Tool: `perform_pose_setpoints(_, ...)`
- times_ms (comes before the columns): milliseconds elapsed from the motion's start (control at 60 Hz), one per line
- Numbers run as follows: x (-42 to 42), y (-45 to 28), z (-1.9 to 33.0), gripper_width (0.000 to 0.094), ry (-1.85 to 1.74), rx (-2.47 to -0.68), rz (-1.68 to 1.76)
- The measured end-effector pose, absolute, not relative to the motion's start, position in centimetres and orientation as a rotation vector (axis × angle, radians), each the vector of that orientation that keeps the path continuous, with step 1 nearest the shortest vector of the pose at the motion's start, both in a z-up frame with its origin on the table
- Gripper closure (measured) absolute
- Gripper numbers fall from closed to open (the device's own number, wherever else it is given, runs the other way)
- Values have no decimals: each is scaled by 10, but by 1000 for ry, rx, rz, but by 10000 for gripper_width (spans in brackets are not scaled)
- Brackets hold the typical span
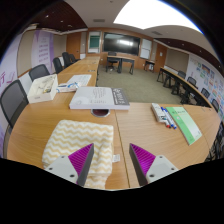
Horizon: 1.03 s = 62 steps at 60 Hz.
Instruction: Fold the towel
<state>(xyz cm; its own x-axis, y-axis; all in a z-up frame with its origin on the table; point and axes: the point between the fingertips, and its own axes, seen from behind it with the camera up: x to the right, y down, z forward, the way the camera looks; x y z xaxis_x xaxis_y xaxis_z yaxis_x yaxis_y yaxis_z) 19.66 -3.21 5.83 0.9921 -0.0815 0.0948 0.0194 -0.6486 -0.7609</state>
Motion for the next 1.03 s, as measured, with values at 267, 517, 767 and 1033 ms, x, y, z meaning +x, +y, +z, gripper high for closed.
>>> perform_pose_setpoints(267,174,-88,142,86,6,-2191,-188)
perform_pose_setpoints(517,97,-207,213,85,-40,-2150,-147)
perform_pose_setpoints(767,56,-326,252,84,-62,-2136,-163)
perform_pose_setpoints(1033,44,-369,271,83,-56,-2113,-159)
